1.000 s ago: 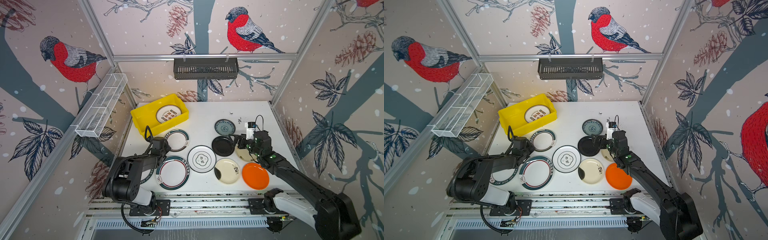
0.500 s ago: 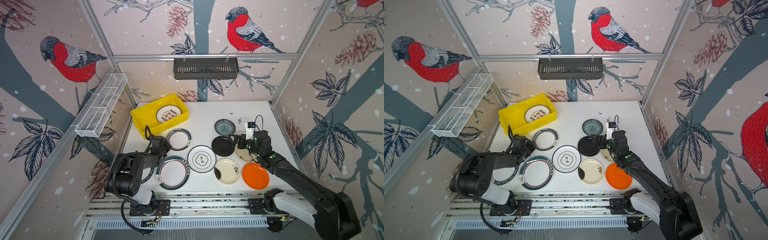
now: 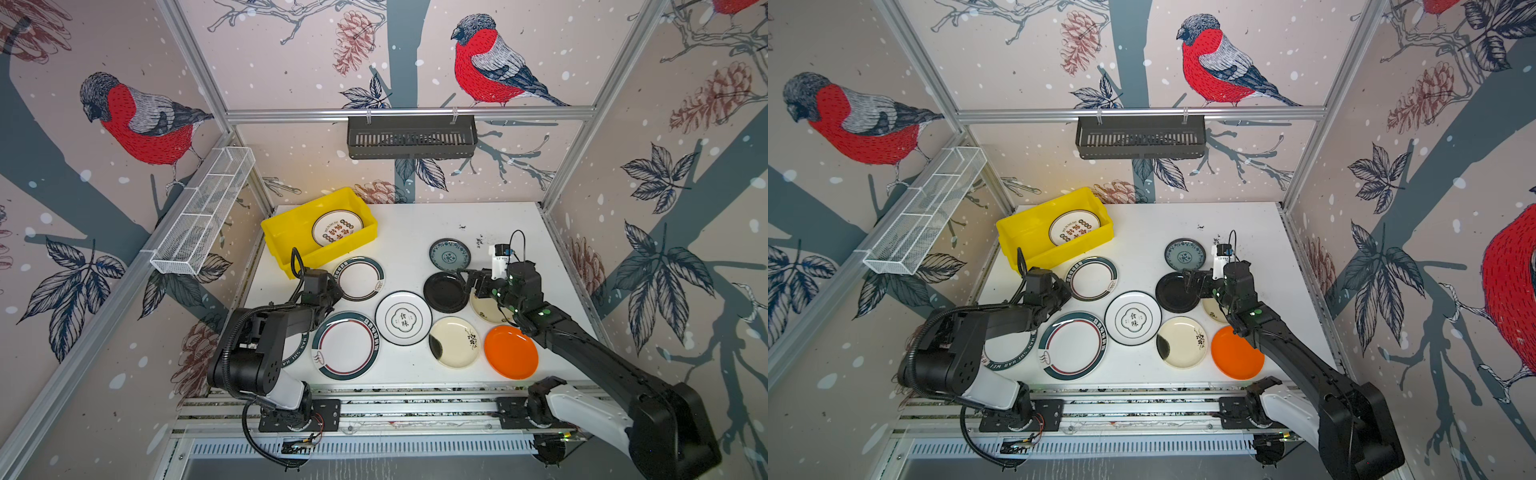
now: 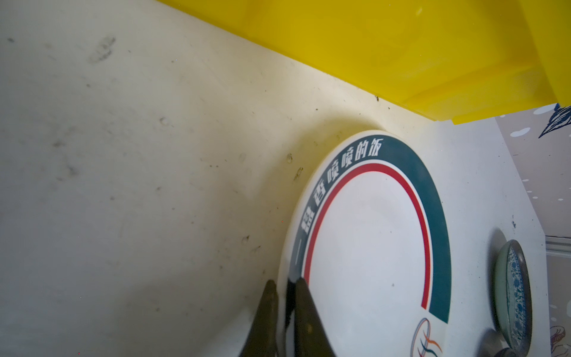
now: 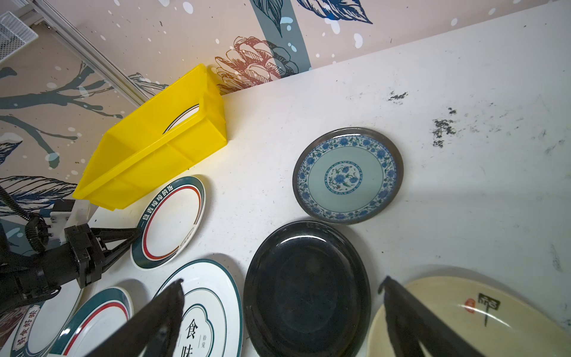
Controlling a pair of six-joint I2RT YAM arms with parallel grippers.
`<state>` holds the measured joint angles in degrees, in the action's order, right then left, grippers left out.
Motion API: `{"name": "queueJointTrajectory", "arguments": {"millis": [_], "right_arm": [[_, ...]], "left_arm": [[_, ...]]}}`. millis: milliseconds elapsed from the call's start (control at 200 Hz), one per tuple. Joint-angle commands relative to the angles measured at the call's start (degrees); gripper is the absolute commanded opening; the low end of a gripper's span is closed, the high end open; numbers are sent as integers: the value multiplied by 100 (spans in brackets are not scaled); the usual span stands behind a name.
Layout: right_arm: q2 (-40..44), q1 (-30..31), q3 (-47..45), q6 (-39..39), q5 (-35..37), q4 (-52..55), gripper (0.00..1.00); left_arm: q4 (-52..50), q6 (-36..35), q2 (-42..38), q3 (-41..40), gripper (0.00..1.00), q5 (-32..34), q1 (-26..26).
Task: Place the plates into the plastic bin on the countertop
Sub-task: Move the plate at the center of the table, then pick up the plate from the center of the table.
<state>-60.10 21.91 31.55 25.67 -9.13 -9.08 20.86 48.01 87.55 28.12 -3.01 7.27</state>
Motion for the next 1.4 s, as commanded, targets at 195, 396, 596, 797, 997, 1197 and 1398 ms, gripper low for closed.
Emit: {"name": "queueJointTrajectory", "arguments": {"millis": [195,396,596,797,997,1197,1398], "right_arm": [[16,-7,18,10,11,-23,100],[14,-7,18,17,8,-32,100],[-5,-3,18,26,5,-41,100],[-8,0,1,49,-30,-51,100],[-5,-3,0,48,-65,-67,100],[27,-3,-17,43,-98,-145,100],[109,31,-9,-54,-203,-188,100]], "left_arm": [[-494,-264,-357,-4,0,-186,-6],[-32,-213,-792,-155,0,-754,-6],[23,-151,-1032,-90,0,-918,-6],[13,-87,-1250,-17,0,-1037,-6],[251,84,-1448,33,0,-1249,-6],[492,259,-1600,382,0,-1447,-5],[718,296,-1330,1079,0,-1216,-15]]}}
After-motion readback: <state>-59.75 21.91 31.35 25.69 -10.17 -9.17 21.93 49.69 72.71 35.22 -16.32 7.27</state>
